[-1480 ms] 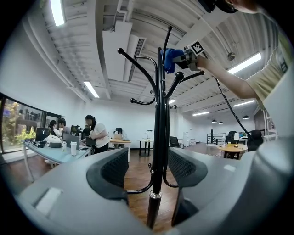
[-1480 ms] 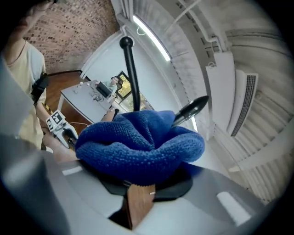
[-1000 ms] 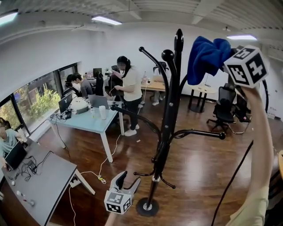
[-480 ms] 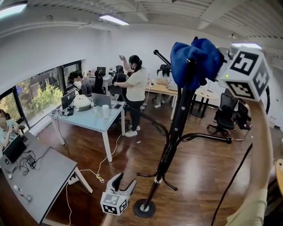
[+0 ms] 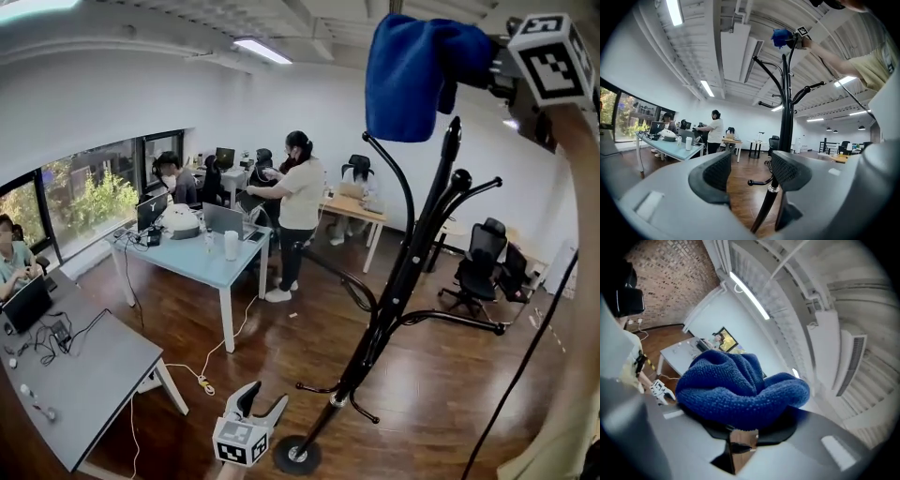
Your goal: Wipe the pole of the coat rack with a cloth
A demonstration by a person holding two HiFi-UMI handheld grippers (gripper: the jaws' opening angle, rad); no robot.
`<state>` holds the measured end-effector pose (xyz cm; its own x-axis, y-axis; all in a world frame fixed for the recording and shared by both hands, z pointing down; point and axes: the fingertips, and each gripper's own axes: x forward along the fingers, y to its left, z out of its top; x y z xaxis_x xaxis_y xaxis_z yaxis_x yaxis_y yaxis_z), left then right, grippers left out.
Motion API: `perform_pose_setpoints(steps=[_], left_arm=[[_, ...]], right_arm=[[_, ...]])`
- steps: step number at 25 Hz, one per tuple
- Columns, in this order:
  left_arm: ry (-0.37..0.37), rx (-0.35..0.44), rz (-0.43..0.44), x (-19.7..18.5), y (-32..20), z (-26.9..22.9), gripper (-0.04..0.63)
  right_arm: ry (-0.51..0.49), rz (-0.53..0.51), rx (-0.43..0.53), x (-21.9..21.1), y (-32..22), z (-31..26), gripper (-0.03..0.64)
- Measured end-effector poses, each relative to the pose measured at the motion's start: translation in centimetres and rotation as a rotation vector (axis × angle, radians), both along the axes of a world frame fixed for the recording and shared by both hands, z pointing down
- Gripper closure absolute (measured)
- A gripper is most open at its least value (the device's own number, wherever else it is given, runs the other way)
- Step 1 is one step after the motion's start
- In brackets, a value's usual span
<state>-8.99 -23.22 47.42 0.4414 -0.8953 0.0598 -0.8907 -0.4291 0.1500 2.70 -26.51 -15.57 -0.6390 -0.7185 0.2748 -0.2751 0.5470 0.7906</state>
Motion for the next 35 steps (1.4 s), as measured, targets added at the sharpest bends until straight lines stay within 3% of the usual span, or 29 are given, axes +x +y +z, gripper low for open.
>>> perform_pose_setpoints(steps=[2, 4, 7, 11, 14, 17, 22, 26, 30, 35], left_arm=[[0.005, -0.009, -0.006, -0.7, -0.3, 0.4, 0.337], [-0.003, -0.015, -0.012, -1.0, -0.7, 0.8, 0.342], [0.013, -0.015, -0.018, -1.6, -1.1, 0.8, 0.342], [0.043, -0.007, -0.026, -2.7, -1.2, 0.6, 0.342], [0.073, -0.007, -0.068, -4.4, -1.4, 0.9, 0.342], [0.088, -0.010, -0.114, -6.8, -1.3, 1.2, 0.342], [0.103, -0.028, -0.167, -8.9, -0.8, 1.9, 0.345], [0.083, -0.023, -0.151, -8.2, -0.8, 2.0, 0.345], [0.063, -0.025, -0.122, -6.3, -1.3, 1.7, 0.345], [0.031, -0.022, -0.063, -3.3, -1.1, 1.2, 0.344]], right_arm=[[0.174, 0.007, -0.065, -2.2, -0.8, 1.5, 0.543], [0.382, 0.089, -0.101, -2.9, -3.0, 3.8, 0.543], [0.689, 0.209, -0.128, -2.3, -6.4, 7.8, 0.543], [1.001, 0.340, -0.169, -1.3, -9.8, 12.7, 0.543], [1.156, 0.388, -0.255, -1.1, -10.7, 15.3, 0.543], [1.199, 0.404, -0.288, -1.5, -11.5, 16.6, 0.543], [1.055, 0.434, -0.041, -4.8, -15.7, 12.5, 0.543], [0.780, 0.397, 0.115, -5.5, -15.1, 7.3, 0.543], [0.453, 0.333, 0.162, -3.5, -13.0, 2.3, 0.541], [0.103, 0.334, 0.138, 5.3, -10.5, -2.2, 0.541]])
